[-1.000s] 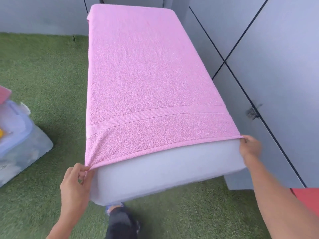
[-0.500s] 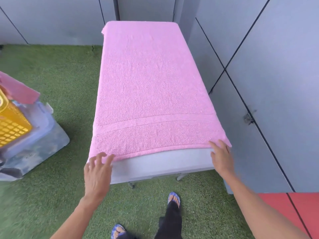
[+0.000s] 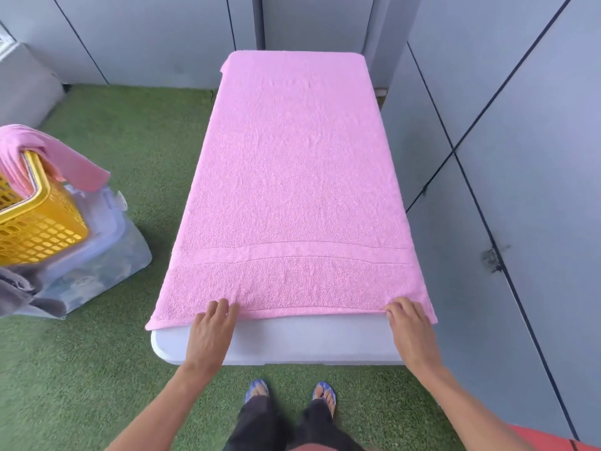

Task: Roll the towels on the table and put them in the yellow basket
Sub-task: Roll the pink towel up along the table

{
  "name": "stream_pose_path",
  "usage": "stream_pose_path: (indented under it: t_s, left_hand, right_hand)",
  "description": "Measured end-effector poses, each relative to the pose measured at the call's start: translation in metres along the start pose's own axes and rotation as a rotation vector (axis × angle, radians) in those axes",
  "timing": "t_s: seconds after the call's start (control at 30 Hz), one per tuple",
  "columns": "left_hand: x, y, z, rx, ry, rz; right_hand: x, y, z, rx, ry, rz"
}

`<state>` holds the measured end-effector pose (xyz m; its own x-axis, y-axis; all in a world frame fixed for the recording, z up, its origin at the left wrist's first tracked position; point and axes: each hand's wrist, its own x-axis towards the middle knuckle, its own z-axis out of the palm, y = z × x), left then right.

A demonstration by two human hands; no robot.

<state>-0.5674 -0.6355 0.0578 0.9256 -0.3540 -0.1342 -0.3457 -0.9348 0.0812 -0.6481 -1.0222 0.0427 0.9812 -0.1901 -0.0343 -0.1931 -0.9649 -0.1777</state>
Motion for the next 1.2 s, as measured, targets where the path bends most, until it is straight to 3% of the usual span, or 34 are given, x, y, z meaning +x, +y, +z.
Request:
stream_pose_path:
  t_s: [0.23, 0.47, 0.6, 0.8, 0.93, 1.03, 1.13, 1.2]
  left_hand:
    - [0.003, -0.018, -0.002, -0.028, -0.004, 0.086]
    - [-0.008, -0.041, 0.006, -0.187, 0.085, -0.037]
    - [-0.014, -0.065, 0.003, -0.248, 0.036, -0.105]
    - [0.005, -0.103, -0.012, -0.348, -0.18, 0.022]
    - [0.027, -0.114, -0.021, -0.597, -0.273, -0.158]
    - [0.032, -0.12, -0.026, -0.645, -0.235, -0.212]
    - [0.022, -0.118, -0.023, -0.326, 0.006, -0.099]
    - [0.008, -0.107, -0.016, -0.247, 0.08, -0.069]
  right_hand:
    - [-0.017, 0.009, -0.005, 0.028, -0.117, -0.051]
    - [-0.017, 0.021, -0.008, 0.151, -0.067, 0.064]
    - [-0.012, 0.026, -0.012, 0.17, -0.075, 0.048]
    - [-0.001, 0.041, -0.033, 0.219, -0.409, 0.06]
    - [0.025, 0.034, -0.047, 0.264, -0.545, 0.143]
    - [0.034, 0.034, -0.046, 0.291, -0.481, 0.223]
    - [0.027, 0.025, -0.046, 0.145, -0.344, 0.263]
    - [0.019, 0.019, -0.046, 0.055, -0.245, 0.245]
